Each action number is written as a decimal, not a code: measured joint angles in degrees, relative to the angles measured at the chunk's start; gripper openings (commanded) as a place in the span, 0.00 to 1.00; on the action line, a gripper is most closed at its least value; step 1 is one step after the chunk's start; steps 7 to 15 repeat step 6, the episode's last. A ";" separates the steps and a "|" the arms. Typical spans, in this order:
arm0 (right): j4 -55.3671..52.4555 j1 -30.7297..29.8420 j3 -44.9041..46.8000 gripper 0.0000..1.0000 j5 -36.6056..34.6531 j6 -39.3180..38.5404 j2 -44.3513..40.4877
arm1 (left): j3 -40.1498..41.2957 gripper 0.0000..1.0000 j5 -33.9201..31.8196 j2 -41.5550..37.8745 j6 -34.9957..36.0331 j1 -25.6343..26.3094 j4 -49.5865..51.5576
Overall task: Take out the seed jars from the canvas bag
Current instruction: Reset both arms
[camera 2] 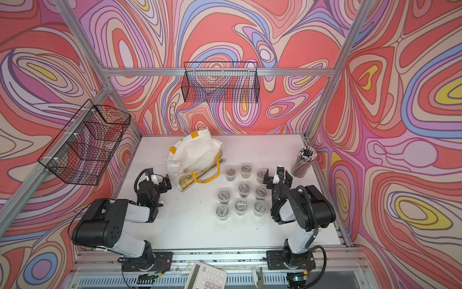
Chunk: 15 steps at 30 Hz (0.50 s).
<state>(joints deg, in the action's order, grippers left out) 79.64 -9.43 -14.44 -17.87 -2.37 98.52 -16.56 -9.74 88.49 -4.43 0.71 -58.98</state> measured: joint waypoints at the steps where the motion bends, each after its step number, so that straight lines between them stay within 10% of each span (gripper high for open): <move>1: 0.24 0.00 0.00 0.98 0.13 0.00 0.00 | -0.79 1.00 0.42 0.00 0.20 0.00 0.79; 15: 0.57 0.00 0.00 0.98 0.37 -0.02 0.00 | -2.62 1.00 0.72 0.00 0.37 0.00 3.56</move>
